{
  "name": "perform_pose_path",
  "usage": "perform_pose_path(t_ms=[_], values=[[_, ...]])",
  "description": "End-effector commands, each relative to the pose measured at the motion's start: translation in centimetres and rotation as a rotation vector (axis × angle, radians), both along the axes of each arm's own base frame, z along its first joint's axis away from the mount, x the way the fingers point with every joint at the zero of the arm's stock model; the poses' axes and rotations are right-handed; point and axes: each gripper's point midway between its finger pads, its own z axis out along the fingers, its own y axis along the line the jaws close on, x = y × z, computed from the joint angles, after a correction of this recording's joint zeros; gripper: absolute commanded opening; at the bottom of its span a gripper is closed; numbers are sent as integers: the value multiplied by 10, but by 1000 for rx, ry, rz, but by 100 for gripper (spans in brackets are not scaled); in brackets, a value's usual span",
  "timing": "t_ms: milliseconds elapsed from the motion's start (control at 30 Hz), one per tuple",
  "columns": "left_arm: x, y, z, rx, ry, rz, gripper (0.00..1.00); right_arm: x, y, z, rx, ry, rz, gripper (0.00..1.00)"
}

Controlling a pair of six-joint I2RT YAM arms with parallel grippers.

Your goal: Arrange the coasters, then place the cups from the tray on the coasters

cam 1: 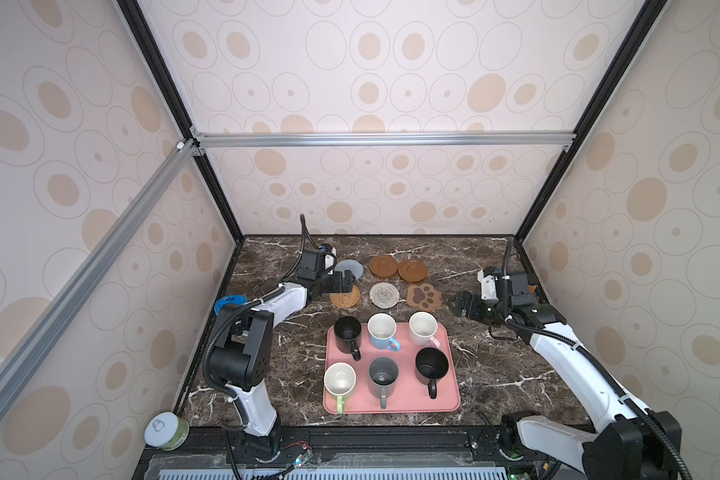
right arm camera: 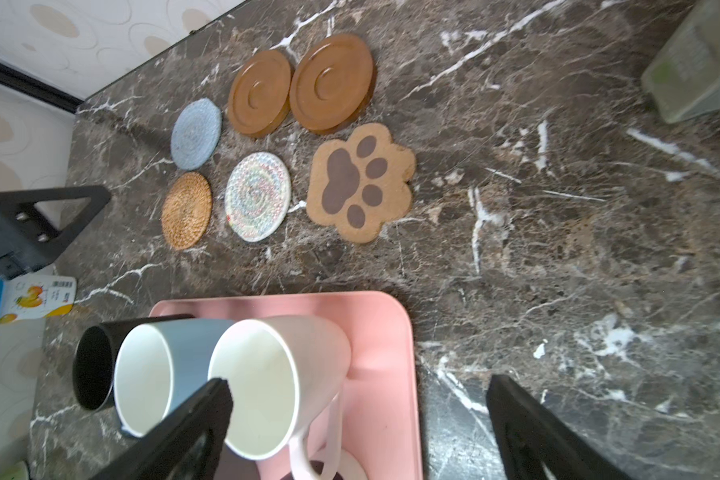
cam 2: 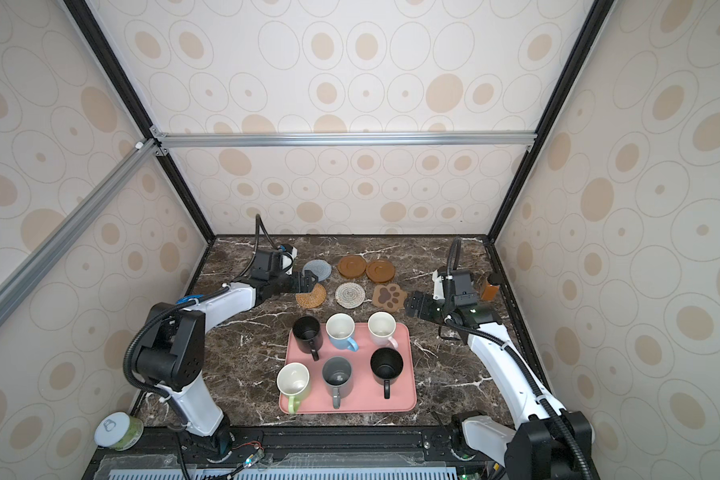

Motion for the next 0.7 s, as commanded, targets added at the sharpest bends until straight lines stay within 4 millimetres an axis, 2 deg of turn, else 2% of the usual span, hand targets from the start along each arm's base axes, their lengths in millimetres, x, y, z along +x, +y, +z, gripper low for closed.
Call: perform_pose_path(t_ms=[0, 167, 333, 500, 667], values=[[-5, -25, -11, -22, 88, -43, 100, -22, 3, -6, 20, 67, 12, 99], [-4, -44, -25, -45, 162, -69, 100, -31, 5, -4, 22, 62, 20, 100], [-5, -53, -39, -48, 220, -89, 100, -39, 8, 0, 33, 47, 27, 100], [-7, -51, -51, -31, 249, -83, 100, -43, 11, 3, 50, 40, 30, 99], [-12, -37, -71, 37, 302, -43, 100, -45, 15, 4, 59, 49, 40, 100]])
